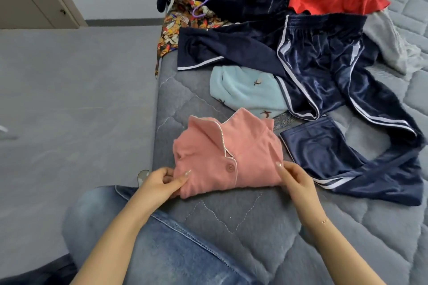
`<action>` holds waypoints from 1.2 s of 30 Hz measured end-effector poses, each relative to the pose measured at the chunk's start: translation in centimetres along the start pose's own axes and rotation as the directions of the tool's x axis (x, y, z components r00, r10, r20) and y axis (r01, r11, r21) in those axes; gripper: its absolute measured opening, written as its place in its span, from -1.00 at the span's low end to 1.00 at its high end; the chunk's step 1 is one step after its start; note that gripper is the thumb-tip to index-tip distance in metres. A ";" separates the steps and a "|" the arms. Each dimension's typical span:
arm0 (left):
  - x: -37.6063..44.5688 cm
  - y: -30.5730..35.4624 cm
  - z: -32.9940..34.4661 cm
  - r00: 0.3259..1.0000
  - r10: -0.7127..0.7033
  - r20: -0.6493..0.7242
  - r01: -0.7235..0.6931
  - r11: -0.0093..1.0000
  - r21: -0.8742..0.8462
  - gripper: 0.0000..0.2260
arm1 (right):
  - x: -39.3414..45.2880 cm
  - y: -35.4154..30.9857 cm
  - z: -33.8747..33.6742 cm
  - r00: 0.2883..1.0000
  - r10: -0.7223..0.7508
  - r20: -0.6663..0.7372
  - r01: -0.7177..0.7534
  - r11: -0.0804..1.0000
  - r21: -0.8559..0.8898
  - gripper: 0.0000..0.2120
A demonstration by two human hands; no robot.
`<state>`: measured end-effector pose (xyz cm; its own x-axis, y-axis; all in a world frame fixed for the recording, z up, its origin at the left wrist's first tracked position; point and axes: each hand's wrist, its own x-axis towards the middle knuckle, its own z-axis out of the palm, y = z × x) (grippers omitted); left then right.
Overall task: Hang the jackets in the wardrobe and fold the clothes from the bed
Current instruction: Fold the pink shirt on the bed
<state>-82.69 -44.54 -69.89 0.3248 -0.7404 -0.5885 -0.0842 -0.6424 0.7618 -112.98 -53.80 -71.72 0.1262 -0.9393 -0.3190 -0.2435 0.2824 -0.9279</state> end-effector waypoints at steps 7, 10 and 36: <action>0.7 -0.2 -2.1 0.988 0.149 -0.042 -0.138 0.972 0.190 -0.72 | 0.4 0.6 -0.7 0.996 -0.094 0.009 0.094 0.980 -0.178 -0.82; 0.6 -0.7 -2.7 0.985 0.155 -0.075 -0.123 0.938 0.325 -0.71 | 0.2 0.4 -1.2 0.994 -0.100 0.032 0.105 0.962 -0.254 -0.80; 7.3 11.2 1.2 0.987 -0.158 0.009 0.159 0.987 -0.008 -0.92 | 12.3 -12.6 10.0 0.929 0.295 0.222 0.118 0.334 -0.935 -0.78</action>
<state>-82.39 -57.37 -65.97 0.3259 -0.6309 -0.7041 -0.0237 -0.7499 0.6611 -98.76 -66.94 -65.91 0.2593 -0.7463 -0.6131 -0.9658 -0.1983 -0.1671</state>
